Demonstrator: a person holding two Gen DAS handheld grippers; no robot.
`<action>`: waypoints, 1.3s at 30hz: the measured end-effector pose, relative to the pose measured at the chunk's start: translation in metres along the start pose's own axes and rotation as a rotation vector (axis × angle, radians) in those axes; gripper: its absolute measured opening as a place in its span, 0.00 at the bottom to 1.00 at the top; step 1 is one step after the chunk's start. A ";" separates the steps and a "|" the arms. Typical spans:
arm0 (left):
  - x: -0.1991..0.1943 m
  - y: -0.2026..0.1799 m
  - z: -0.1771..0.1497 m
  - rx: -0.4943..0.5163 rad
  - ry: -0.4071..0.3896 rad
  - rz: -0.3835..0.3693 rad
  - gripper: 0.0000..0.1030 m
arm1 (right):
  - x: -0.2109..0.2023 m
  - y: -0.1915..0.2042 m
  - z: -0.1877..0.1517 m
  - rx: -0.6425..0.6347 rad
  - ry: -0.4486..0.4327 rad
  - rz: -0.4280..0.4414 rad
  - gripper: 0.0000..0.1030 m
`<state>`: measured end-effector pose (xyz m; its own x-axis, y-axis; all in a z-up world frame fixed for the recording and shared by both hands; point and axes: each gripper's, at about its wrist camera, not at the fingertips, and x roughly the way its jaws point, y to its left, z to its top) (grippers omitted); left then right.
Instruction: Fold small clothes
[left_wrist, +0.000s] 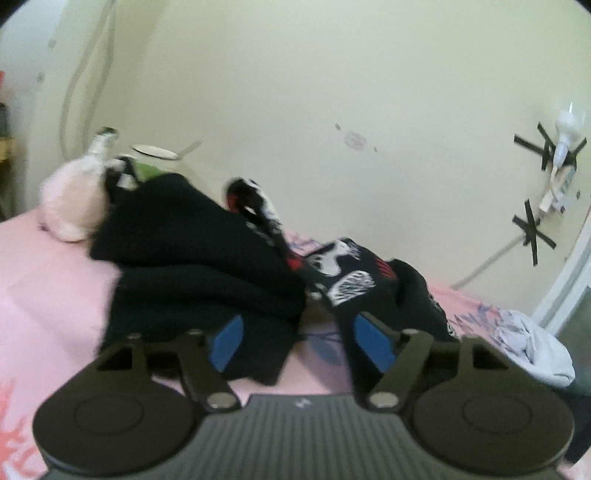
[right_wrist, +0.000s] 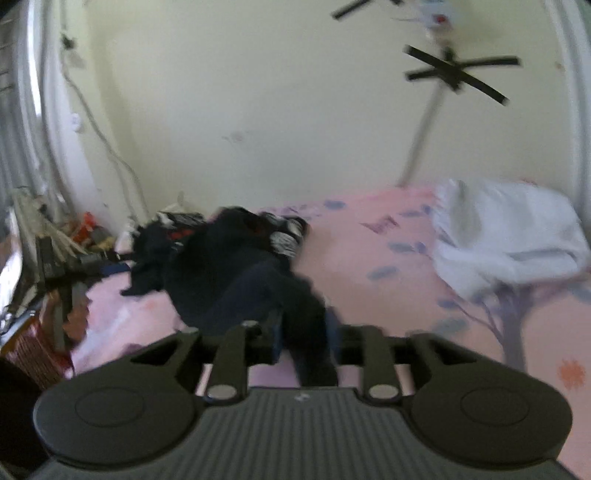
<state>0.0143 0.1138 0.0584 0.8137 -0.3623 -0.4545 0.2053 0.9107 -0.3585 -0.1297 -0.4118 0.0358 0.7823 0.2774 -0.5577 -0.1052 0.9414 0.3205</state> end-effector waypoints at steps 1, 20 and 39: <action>0.012 -0.005 0.004 0.005 0.030 -0.016 0.73 | -0.005 -0.004 -0.004 0.013 -0.019 -0.026 0.71; -0.083 0.016 -0.060 -0.123 0.097 -0.106 0.15 | 0.205 0.046 0.107 -0.080 0.073 0.094 0.76; 0.023 0.026 -0.020 -0.075 0.154 0.046 0.13 | 0.117 0.007 0.107 0.119 -0.098 -0.015 0.04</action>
<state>0.0271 0.1250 0.0228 0.7272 -0.3522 -0.5892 0.1241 0.9117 -0.3918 0.0270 -0.3930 0.0543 0.8403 0.2374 -0.4874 -0.0237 0.9142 0.4046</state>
